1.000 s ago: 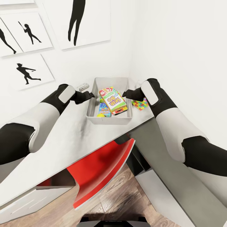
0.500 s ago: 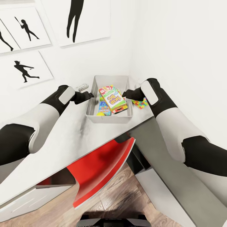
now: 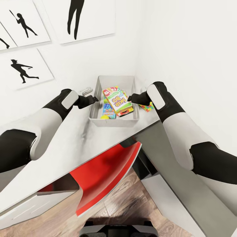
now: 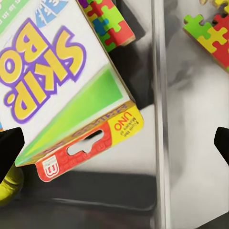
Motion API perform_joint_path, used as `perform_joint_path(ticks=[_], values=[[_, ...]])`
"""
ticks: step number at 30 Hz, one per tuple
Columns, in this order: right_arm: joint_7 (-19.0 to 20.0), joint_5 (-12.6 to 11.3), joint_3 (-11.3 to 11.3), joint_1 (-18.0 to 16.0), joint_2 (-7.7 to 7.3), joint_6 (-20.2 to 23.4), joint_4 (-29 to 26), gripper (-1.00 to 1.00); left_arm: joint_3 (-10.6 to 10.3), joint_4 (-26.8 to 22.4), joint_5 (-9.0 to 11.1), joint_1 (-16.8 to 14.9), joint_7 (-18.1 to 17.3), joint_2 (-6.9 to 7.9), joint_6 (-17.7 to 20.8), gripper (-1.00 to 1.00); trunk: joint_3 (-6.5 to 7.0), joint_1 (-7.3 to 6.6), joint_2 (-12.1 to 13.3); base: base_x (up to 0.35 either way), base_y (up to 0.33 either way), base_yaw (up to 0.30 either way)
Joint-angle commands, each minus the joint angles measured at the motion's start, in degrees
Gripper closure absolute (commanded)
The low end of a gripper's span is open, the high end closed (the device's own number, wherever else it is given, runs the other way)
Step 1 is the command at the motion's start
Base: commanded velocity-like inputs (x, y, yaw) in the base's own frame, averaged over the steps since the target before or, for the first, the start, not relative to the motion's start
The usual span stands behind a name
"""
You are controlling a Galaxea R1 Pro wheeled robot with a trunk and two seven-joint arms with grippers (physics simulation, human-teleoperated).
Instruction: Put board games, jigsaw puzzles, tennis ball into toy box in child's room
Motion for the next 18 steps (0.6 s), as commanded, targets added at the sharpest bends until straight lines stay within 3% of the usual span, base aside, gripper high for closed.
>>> perform_joint_path(ticks=[1,18], values=[[-0.57,-0.6,0.18,-0.05,-0.04,0.07,-0.04,-1.0,-0.26,-0.09,0.59,-0.03,0.45,-0.03,0.17,-1.0,-0.18,0.03,-0.1,0.0,0.0,0.0],[-0.57,-0.6,0.26,-0.04,-0.03,0.05,0.0,-1.0,-0.3,-0.09,0.62,-0.02,0.36,-0.32,0.16,-1.0,-1.75,0.03,-0.1,0.0,0.0,0.0]])
